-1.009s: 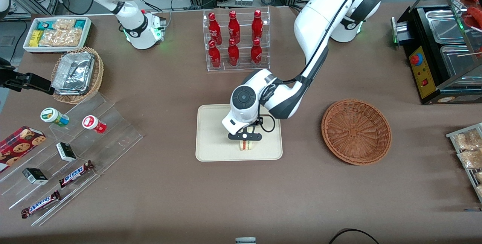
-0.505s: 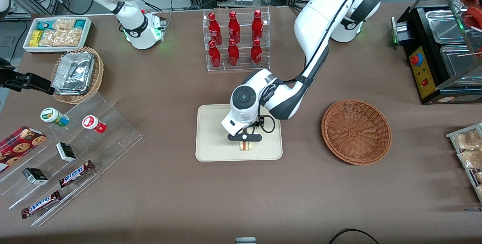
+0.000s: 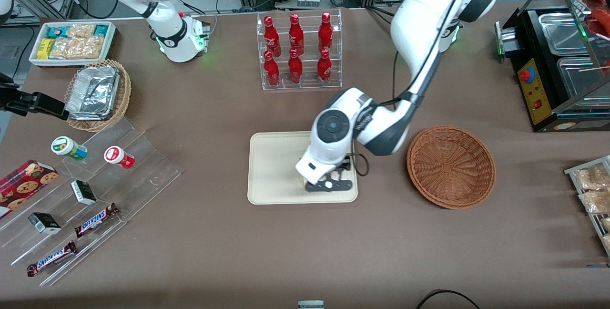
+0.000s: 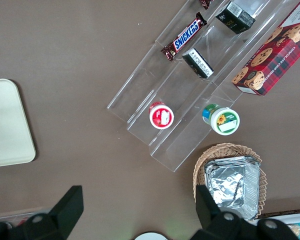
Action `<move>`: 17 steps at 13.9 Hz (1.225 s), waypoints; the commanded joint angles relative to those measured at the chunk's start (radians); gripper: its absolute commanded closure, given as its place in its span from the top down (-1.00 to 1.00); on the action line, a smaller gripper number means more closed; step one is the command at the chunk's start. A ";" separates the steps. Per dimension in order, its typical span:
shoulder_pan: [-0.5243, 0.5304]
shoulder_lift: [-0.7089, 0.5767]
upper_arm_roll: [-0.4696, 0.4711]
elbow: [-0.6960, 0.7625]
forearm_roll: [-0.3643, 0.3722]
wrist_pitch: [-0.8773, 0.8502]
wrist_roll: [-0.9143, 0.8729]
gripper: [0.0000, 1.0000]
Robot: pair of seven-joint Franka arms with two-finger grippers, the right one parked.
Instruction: Place sandwich from basket to tray
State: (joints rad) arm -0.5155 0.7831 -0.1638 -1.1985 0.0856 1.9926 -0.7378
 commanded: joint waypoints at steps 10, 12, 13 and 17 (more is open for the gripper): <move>0.411 -0.295 -0.010 -0.147 -0.099 -0.261 0.454 1.00; 0.422 -0.338 -0.005 -0.141 -0.090 -0.331 0.451 1.00; 0.430 -0.369 -0.003 -0.147 -0.080 -0.359 0.456 1.00; 0.443 -0.553 -0.002 -0.226 -0.008 -0.469 0.459 1.00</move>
State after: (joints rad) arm -0.0837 0.3587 -0.1630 -1.3235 0.0445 1.5539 -0.2895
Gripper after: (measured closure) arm 0.000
